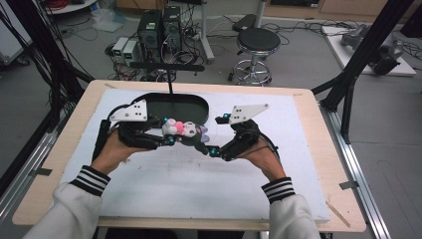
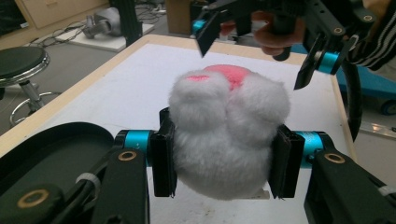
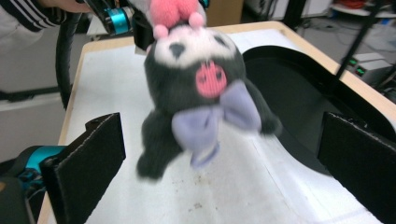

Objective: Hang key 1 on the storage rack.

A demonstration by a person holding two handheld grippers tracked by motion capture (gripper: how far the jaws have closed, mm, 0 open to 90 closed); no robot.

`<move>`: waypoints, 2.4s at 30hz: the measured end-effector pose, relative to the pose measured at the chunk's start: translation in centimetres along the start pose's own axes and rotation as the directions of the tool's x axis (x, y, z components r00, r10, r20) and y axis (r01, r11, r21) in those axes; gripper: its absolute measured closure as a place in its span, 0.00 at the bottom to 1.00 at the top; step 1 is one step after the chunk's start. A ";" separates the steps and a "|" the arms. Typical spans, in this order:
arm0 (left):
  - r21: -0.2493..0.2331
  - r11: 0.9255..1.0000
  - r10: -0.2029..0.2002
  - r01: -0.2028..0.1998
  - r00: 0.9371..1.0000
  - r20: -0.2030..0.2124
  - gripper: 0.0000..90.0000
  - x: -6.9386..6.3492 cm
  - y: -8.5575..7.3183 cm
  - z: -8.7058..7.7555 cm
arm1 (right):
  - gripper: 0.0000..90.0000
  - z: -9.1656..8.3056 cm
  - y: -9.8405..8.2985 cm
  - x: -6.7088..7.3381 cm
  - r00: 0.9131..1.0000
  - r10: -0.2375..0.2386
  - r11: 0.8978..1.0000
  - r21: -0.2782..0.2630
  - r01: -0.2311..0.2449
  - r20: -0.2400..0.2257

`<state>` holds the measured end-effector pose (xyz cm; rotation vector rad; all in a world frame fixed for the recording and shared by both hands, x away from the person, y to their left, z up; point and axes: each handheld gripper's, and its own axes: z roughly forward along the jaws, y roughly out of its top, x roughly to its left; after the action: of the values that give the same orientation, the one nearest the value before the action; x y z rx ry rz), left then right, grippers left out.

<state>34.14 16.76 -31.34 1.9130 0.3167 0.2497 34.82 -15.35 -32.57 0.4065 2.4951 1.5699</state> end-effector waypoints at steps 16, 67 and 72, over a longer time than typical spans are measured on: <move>-0.016 1.000 -0.025 0.022 0.980 -0.198 0.59 2.5 0.6 -2.5 | 0.01 -6.3 -6.0 2.0 0.947 0.141 0.978 -0.188 -0.088 0.290; -0.013 0.996 -0.080 0.090 0.798 -0.597 0.59 9.6 5.7 -1.3 | 0.01 -7.9 -16.4 3.6 0.841 0.252 0.931 -0.358 -0.075 0.479; -0.027 0.995 -0.095 0.099 0.792 -0.604 0.59 9.9 5.8 -0.9 | 0.01 -7.9 -16.8 3.6 0.831 0.273 0.922 -0.378 -0.082 0.485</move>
<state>43.76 18.90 -25.37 1.7709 0.8433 0.8012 26.84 -27.89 -44.23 0.9034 1.7667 1.6339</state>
